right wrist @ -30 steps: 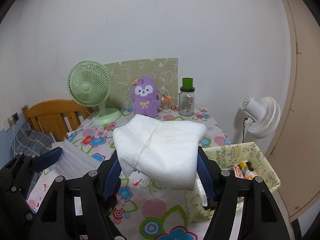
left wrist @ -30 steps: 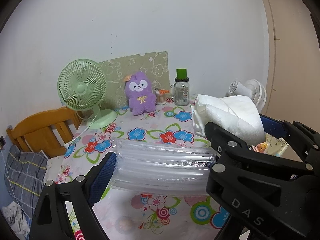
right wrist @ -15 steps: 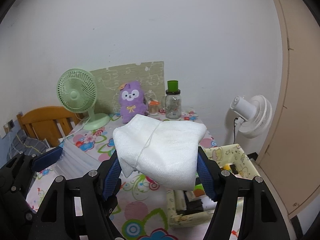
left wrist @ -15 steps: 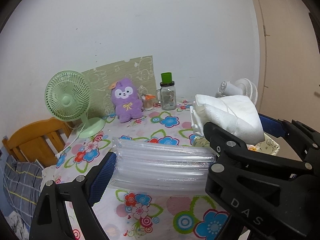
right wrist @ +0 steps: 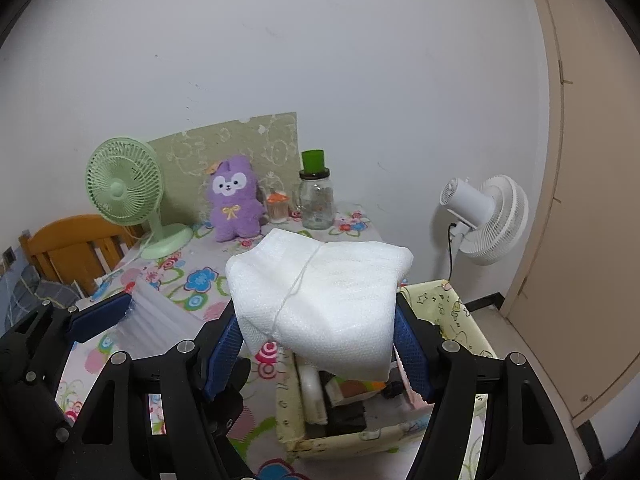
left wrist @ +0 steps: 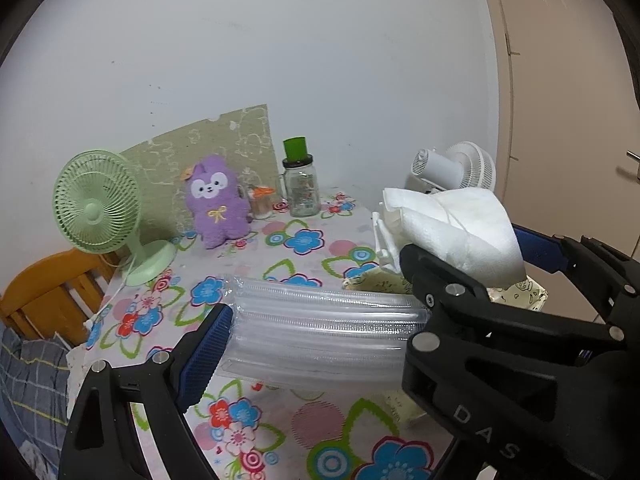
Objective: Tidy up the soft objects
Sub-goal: 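Lower the bag stack with the left tool while the right tool lowers the towel into the box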
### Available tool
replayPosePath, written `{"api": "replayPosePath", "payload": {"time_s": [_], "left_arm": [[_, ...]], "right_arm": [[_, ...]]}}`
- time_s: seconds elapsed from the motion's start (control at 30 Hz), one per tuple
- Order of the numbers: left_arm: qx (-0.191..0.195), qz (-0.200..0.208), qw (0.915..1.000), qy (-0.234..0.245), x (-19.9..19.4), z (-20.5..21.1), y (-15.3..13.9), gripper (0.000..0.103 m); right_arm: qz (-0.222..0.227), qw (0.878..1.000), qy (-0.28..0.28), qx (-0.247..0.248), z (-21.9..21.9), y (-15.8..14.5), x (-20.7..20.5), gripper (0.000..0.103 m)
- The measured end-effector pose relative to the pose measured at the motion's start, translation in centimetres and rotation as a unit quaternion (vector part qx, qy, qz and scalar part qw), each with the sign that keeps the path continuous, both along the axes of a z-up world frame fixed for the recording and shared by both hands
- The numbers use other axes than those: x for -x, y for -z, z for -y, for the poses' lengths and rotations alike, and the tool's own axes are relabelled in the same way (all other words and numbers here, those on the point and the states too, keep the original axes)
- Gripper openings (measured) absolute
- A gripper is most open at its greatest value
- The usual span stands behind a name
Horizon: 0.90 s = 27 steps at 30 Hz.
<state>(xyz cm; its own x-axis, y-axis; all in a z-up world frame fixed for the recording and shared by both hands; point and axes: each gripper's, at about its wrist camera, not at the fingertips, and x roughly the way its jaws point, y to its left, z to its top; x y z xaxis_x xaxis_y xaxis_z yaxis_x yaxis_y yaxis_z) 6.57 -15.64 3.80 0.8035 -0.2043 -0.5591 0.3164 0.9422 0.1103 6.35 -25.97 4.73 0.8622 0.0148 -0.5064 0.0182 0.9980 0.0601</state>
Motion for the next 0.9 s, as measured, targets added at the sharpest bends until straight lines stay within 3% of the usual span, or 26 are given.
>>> {"api": "replayPosePath", "payload": {"time_s": [0.67, 0.9], "left_arm": [[-0.016, -0.062, 0.9973, 0.036, -3.4, 4.8, 4.4, 0.093], [-0.02, -0.081, 0.9958, 0.038, -4.4, 5.2, 5.8, 0.093]], "right_arm": [[-0.069, 0.997, 0.029, -0.012, 4.3, 4.7, -3.4, 0.073], [-0.083, 0.995, 0.021, -0.044, 4.5, 6.2, -4.4, 0.092]]}}
